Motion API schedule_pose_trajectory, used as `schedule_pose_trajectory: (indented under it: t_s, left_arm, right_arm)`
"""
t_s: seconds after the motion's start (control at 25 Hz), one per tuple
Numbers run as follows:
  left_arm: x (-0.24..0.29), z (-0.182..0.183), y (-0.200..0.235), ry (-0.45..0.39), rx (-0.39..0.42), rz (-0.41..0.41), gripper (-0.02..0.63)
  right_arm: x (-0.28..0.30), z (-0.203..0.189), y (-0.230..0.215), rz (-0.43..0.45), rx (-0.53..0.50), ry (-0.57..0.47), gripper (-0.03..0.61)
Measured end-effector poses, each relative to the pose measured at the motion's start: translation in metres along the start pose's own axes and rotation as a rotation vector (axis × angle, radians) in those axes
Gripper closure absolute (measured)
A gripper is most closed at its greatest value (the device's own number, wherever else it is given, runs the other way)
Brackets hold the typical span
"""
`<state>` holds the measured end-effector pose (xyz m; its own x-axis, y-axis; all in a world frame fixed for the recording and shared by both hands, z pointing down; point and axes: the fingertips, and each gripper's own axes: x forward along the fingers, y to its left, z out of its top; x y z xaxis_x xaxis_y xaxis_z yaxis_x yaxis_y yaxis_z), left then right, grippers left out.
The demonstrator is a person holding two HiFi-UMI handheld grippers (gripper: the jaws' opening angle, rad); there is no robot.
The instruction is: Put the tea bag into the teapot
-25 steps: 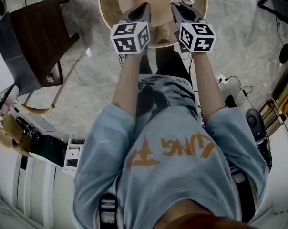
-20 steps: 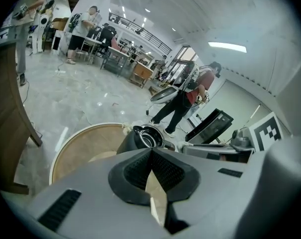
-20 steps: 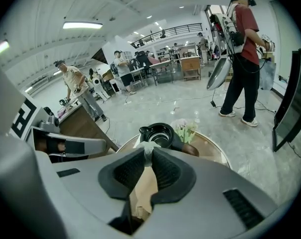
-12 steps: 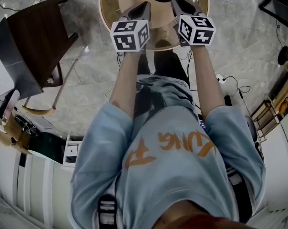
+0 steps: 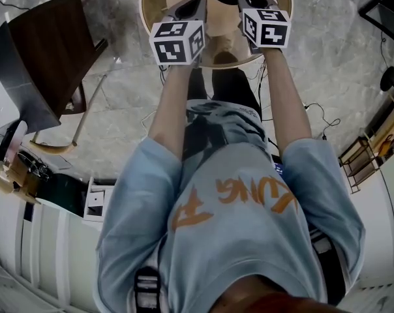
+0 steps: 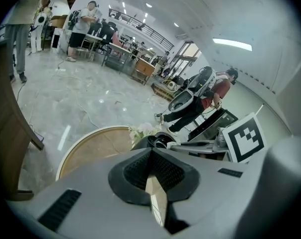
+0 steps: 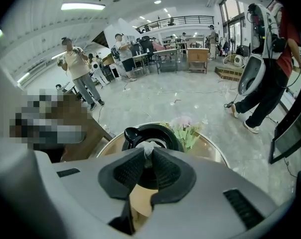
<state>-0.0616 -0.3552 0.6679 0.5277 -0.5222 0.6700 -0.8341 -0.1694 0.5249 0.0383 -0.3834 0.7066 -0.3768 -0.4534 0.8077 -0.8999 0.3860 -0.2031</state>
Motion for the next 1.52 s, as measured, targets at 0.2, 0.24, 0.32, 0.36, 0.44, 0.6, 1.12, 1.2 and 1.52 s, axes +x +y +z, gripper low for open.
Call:
schedule_pose_trajectory:
  t_s: [0.2, 0.24, 0.32, 0.36, 0.44, 0.6, 1.12, 1.2, 1.52]
  left_arm:
    - [-0.002, -0.004, 0.013, 0.005, -0.015, 0.013, 0.589]
    - [-0.002, -0.004, 0.015, 0.005, -0.016, 0.014, 0.589]
    - [-0.002, -0.003, 0.017, 0.006, -0.015, 0.013, 0.589]
    - [-0.002, -0.002, 0.016, 0.004, -0.014, 0.012, 0.589]
    - [-0.003, 0.000, 0.015, -0.002, -0.011, 0.009, 0.589]
    - [-0.009, 0.004, 0.010, -0.020, -0.015, 0.015, 0.589]
    - [-0.052, 0.006, -0.024, -0.168, -0.078, 0.101, 0.589]
    - [-0.060, 0.005, -0.030, -0.197, -0.096, 0.131, 0.589]
    - [-0.098, 0.018, -0.090, -0.285, 0.022, 0.159, 0.589]
  right_arm:
    - [0.010, -0.002, -0.001, -0.003, 0.022, 0.001, 0.511]
    - [0.011, -0.001, 0.000, 0.002, 0.028, -0.005, 0.506]
    - [0.013, -0.001, 0.003, 0.012, 0.037, -0.017, 0.493]
    - [0.013, -0.001, 0.004, 0.015, 0.046, -0.023, 0.480]
    - [0.011, 0.000, 0.004, 0.020, 0.074, -0.034, 0.465]
    - [0.003, -0.003, 0.002, 0.015, 0.113, -0.039, 0.469]
    - [-0.078, -0.007, 0.000, 0.023, 0.276, -0.199, 0.566]
    - [-0.094, -0.005, 0.000, 0.025, 0.316, -0.240, 0.566]
    - [-0.173, -0.001, -0.005, 0.037, 0.308, -0.340, 0.568]
